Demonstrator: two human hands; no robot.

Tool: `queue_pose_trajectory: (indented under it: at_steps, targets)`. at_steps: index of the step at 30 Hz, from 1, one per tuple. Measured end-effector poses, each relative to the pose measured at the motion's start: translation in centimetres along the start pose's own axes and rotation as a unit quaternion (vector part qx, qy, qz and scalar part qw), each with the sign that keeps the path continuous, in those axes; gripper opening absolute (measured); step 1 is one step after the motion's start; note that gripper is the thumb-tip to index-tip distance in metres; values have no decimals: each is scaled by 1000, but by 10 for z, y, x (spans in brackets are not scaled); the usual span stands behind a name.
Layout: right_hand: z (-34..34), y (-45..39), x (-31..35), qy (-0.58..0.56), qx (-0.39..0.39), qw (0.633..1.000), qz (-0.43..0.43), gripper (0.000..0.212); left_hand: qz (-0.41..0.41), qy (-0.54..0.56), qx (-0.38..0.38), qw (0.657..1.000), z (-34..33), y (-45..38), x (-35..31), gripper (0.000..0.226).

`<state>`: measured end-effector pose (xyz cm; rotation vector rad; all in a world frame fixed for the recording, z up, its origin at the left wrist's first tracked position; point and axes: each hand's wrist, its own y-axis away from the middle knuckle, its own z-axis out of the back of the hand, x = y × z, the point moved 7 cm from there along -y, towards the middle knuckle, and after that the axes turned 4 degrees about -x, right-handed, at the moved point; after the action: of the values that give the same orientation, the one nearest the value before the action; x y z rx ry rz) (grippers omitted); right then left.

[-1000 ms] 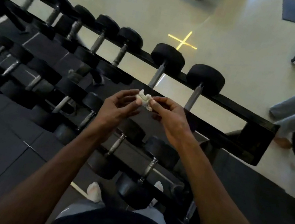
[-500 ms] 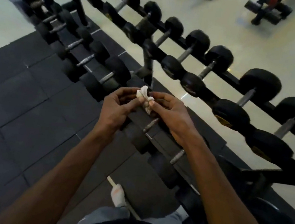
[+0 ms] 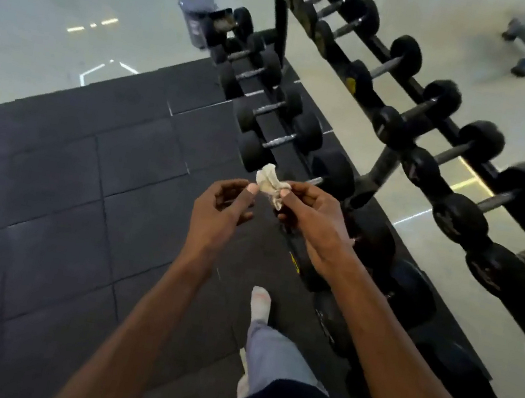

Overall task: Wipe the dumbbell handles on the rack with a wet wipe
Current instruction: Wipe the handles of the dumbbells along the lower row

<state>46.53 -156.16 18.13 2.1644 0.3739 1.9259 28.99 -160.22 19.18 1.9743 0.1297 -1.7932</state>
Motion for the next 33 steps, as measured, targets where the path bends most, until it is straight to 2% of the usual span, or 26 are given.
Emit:
queue_pose_trajectory:
  at_steps: [3, 12, 18, 24, 28, 33]
  targets:
    - [-47, -49, 5, -1, 37, 999, 1, 20, 34, 35, 11, 999, 9, -55, -5, 35]
    - [-170, -226, 45, -22, 123, 992, -35, 26, 0, -33, -18, 999, 43, -259, -71, 23]
    - [-248, -345, 85, -11, 144, 989, -44, 18, -27, -41, -30, 998, 63, -383, -127, 33]
    - [-322, -466, 98, -77, 110, 984, -117, 21, -26, -46, -25, 998, 85, -527, -149, 28]
    - [-368, -562, 100, -96, 71, 988, -102, 20, -19, -68, 10, 997, 100, -642, -157, 20]
    - [-412, -668, 118, -175, -26, 980, -87, 21, -3, -138, 83, 987, 109, -778, -179, 19]
